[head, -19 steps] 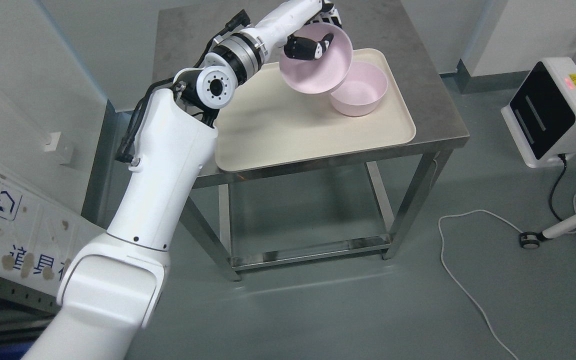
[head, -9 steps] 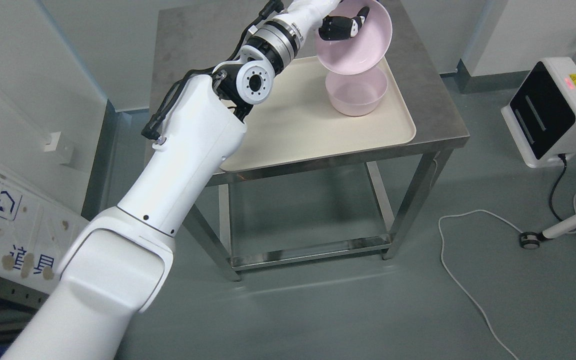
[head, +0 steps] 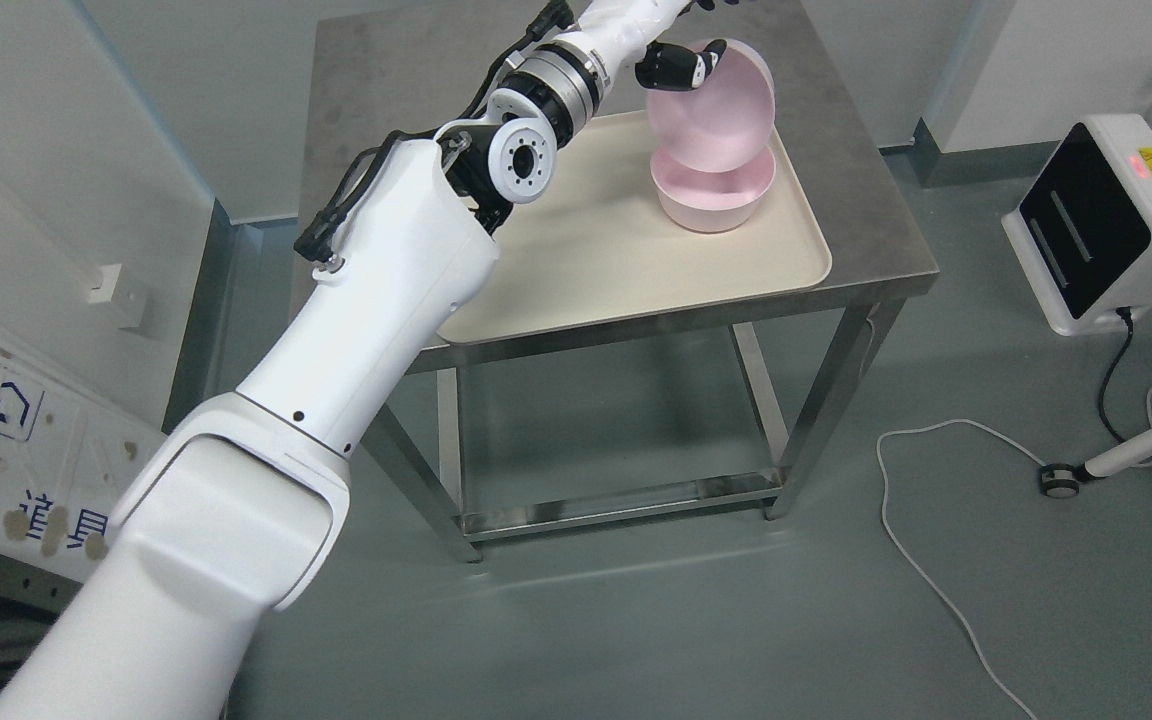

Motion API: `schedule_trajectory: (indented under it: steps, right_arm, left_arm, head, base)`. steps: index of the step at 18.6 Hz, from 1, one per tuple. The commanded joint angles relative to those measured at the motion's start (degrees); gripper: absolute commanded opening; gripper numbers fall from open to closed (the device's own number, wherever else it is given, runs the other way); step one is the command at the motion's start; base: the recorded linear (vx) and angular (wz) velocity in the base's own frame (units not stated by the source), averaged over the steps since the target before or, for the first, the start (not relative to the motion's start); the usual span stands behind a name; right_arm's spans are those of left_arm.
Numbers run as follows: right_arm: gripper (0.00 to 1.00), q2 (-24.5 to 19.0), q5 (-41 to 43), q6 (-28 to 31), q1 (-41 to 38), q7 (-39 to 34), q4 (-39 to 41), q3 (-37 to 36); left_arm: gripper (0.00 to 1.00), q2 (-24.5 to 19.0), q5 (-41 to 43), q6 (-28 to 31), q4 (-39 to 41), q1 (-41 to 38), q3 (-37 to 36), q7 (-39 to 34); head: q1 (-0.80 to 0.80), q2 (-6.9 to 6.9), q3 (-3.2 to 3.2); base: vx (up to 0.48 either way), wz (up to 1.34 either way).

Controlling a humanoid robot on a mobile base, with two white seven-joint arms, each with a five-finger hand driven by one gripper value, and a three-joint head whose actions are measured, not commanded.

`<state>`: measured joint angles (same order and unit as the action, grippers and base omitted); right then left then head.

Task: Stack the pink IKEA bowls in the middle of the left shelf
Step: 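Lift the pink bowl and lower it into the other pink bowl, then release the bowl and move the left hand to the stacked bowls' rim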

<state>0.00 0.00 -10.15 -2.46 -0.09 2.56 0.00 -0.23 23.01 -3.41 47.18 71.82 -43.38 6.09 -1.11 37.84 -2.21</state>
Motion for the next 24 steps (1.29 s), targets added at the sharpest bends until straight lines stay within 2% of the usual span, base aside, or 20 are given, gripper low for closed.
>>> schedule_trajectory:
  steps: [1, 3, 5, 6, 7, 8, 10, 12, 14, 17, 19, 24]
  right_arm:
    - [1.0, 1.0, -0.44, 0.04, 0.0, -0.17, -0.01, -0.62]
    - [1.0, 1.0, -0.44, 0.04, 0.0, -0.17, -0.01, -0.62]
    - [1.0, 1.0, -0.44, 0.04, 0.0, -0.17, -0.01, -0.62]
    - [1.0, 1.0, -0.44, 0.04, 0.0, -0.17, -0.01, -0.62]
    - [1.0, 1.0, -0.44, 0.04, 0.0, -0.17, -0.01, -0.62]
    - [1.0, 1.0, -0.44, 0.04, 0.0, -0.17, 0.08, -0.62]
    - [1.0, 1.0, -0.44, 0.04, 0.0, -0.17, -0.01, -0.62]
    - [1.0, 1.0, -0.44, 0.04, 0.0, -0.17, -0.01, -0.62]
    - [1.0, 1.0, -0.44, 0.04, 0.0, -0.17, -0.01, -0.62]
    - [1.0, 1.0, -0.44, 0.04, 0.0, -0.17, -0.01, -0.62]
    - [1.0, 1.0, -0.44, 0.04, 0.0, -0.17, -0.01, -0.62]
    - [1.0, 1.0, -0.44, 0.04, 0.0, -0.17, -0.01, -0.62]
  left_arm:
    - [0.82, -0.77, 2.48, -0.1, -2.54, -2.55, 6.34, 1.81]
    - [0.87, -0.77, 2.39, -0.19, 1.85, -7.03, 15.3, 3.23]
    - [0.97, -0.77, 0.65, -2.37, 5.97, -9.84, 24.52, 3.4]
    - [0.97, -0.77, -2.67, -5.35, 8.09, -11.25, 28.4, 4.01]
    - [0.97, -0.77, -9.49, -9.21, 11.15, -13.0, 30.96, 5.93]
    - [0.98, -0.77, -15.74, -10.98, 14.49, -14.76, 31.86, 9.7]
    - [0.98, -0.77, -26.13, -11.44, 24.06, -19.32, 32.74, 21.8]
    - [0.98, -0.77, -26.53, -11.7, 28.13, -23.55, 31.26, 27.38]
    - [0.98, -0.77, -23.47, -11.88, 28.41, -25.76, 24.87, 28.19]
    - [0.98, -0.77, -5.57, -11.97, 26.57, -25.68, 21.85, 25.74]
    - [0.97, -0.77, 2.79, -11.97, 24.81, -24.63, 19.57, 20.49]
    - [0.93, -0.77, 15.03, -11.27, 22.27, -20.77, 14.39, 18.61]
  head:
    - [0.0, 0.0, 0.0]
    - [0.0, 0.0, 0.0]
    - [0.0, 0.0, 0.0]
    - [0.0, 0.0, 0.0]
    - [0.0, 0.0, 0.0]
    - [0.0, 0.0, 0.0]
    - [0.0, 0.0, 0.0]
    - [0.0, 0.0, 0.0]
    - [0.0, 0.0, 0.0]
    - [0.0, 0.0, 0.0]
    - [0.0, 0.0, 0.0]
    - [0.0, 0.0, 0.0]
  base:
    - [0.0, 0.0]
    - [0.0, 0.0]
    - [0.0, 0.0]
    - [0.0, 0.0]
    - [0.0, 0.0]
    - [0.0, 0.0]
    - [0.0, 0.0]
    - [0.0, 0.0]
    - [0.0, 0.0]
    - [0.0, 0.0]
    - [0.0, 0.0]
    - [0.0, 0.0]
